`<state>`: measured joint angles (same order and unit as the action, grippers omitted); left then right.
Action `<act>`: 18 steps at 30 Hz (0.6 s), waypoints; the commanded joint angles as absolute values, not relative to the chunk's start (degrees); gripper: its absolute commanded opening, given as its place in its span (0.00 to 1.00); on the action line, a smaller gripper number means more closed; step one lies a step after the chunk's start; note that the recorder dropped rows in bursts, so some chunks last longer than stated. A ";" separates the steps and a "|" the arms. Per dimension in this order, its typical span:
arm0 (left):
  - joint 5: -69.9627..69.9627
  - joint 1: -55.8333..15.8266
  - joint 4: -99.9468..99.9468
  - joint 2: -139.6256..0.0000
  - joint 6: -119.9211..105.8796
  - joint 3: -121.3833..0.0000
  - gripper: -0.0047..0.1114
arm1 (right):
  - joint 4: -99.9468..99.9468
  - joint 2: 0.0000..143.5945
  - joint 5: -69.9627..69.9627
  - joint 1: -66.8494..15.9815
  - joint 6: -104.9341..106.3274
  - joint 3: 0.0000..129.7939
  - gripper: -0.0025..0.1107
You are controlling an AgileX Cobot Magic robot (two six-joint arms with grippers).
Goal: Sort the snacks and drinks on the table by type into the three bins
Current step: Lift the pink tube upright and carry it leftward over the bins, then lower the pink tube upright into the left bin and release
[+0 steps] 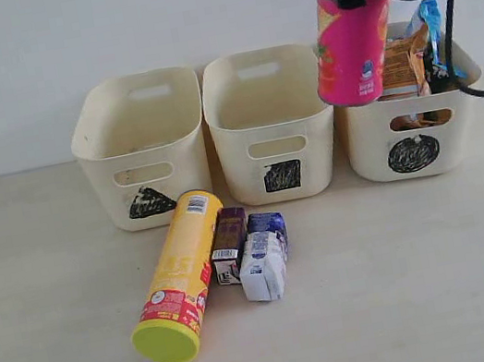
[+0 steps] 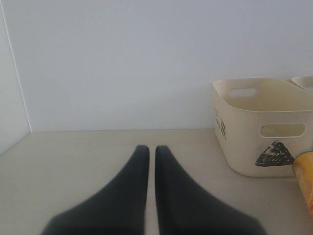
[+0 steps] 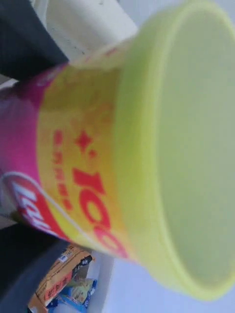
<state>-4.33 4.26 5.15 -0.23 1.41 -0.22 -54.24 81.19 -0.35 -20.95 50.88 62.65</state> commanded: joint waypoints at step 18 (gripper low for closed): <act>-3.92 3.96 5.38 0.00 1.40 0.00 0.07 | 1.37 104.52 49.79 -40.29 -4.12 68.42 0.02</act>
